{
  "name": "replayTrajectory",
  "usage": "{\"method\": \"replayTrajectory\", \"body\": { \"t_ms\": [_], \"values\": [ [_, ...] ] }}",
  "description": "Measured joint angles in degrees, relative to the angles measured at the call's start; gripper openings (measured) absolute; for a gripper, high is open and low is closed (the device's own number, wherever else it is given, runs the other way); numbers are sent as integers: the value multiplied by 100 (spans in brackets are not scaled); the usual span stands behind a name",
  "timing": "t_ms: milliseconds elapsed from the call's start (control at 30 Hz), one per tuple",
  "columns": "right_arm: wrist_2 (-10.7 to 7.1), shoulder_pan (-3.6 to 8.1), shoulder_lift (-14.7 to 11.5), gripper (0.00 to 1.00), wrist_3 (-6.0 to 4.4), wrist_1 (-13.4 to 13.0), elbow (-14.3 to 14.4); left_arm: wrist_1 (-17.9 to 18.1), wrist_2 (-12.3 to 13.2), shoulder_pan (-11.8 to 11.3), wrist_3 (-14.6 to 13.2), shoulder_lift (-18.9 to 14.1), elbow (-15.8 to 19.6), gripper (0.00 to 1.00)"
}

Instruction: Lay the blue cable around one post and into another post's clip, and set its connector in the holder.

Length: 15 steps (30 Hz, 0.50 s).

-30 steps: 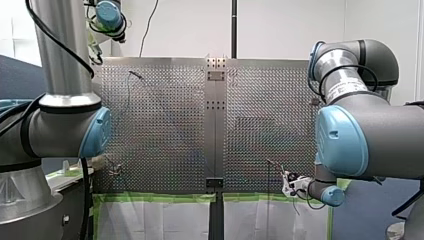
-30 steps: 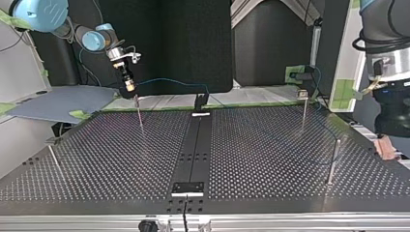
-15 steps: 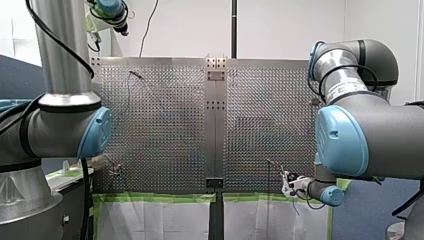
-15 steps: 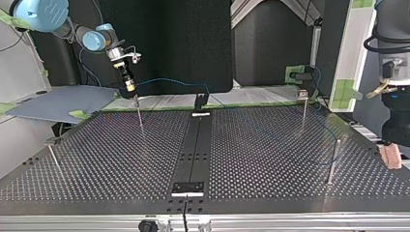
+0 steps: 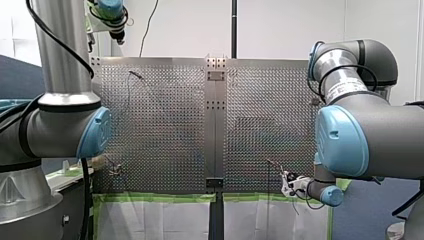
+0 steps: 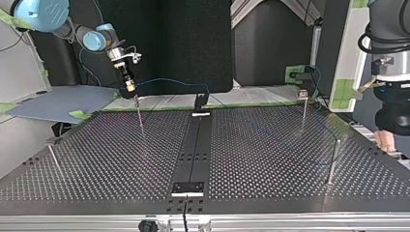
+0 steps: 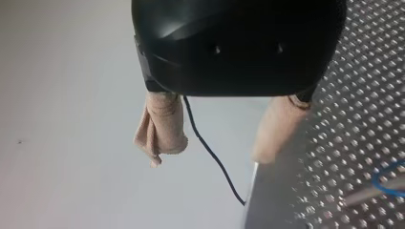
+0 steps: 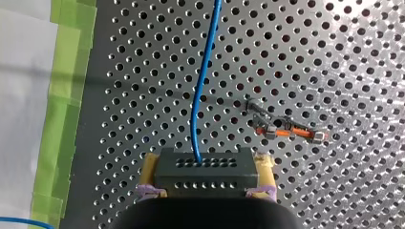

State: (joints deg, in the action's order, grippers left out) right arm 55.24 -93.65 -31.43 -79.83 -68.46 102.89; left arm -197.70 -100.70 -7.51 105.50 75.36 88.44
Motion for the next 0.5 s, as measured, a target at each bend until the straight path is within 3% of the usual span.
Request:
{"method": "replayTrajectory", "body": {
  "t_ms": [200, 500],
  "values": [
    [15, 0, 1, 0, -5, -11, 0, 64, 160, 26, -312, 4, 37, 100],
    [25, 0, 1, 0, -7, -19, 0, 68, 597, 89, -764, 3, 40, 100]
  ]
}}
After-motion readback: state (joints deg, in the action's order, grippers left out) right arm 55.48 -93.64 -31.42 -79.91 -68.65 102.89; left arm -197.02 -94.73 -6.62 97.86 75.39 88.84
